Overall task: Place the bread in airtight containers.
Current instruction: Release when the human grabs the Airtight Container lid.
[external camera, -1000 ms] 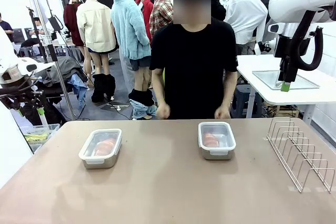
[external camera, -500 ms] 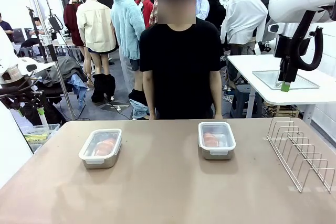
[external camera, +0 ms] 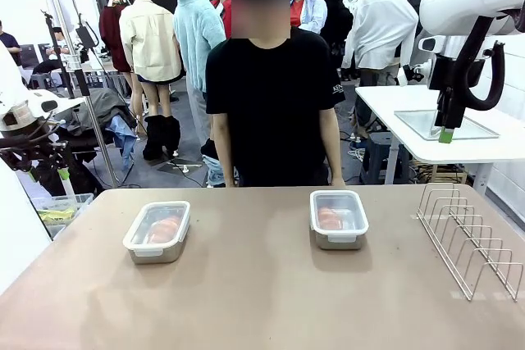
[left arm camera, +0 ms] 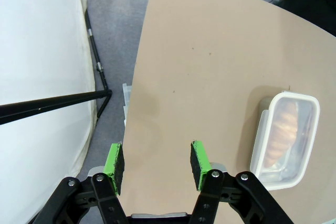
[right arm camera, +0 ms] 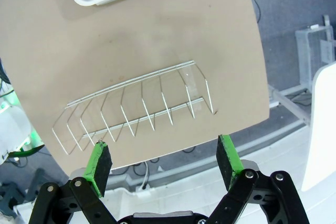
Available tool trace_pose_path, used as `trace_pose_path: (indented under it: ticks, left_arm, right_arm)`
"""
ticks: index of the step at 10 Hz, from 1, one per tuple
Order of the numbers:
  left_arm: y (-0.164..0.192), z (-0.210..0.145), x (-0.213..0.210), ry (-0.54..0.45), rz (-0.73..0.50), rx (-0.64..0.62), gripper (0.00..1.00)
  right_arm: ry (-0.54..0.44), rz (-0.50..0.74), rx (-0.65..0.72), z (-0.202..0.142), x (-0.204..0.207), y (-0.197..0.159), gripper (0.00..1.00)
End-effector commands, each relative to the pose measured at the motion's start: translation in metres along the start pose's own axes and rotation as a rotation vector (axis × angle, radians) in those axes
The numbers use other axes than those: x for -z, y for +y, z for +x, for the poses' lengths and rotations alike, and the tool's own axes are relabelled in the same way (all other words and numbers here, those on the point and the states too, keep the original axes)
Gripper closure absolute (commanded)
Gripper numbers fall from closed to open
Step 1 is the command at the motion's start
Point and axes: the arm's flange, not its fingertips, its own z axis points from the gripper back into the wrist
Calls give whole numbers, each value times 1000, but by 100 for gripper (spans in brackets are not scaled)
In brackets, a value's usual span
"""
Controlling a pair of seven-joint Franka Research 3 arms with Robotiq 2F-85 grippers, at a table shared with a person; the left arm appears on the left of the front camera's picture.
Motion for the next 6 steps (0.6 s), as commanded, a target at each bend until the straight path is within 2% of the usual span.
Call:
trace_pose_path:
  ticks: [1,6]
  left_arm:
    - [-1,0,-1,-2,20,-15,33]
    - [-1,0,-1,-2,20,-15,33]
  right_arm:
    - [19,7,10,2,-1,-2,0]
    - [19,7,10,2,-1,-2,0]
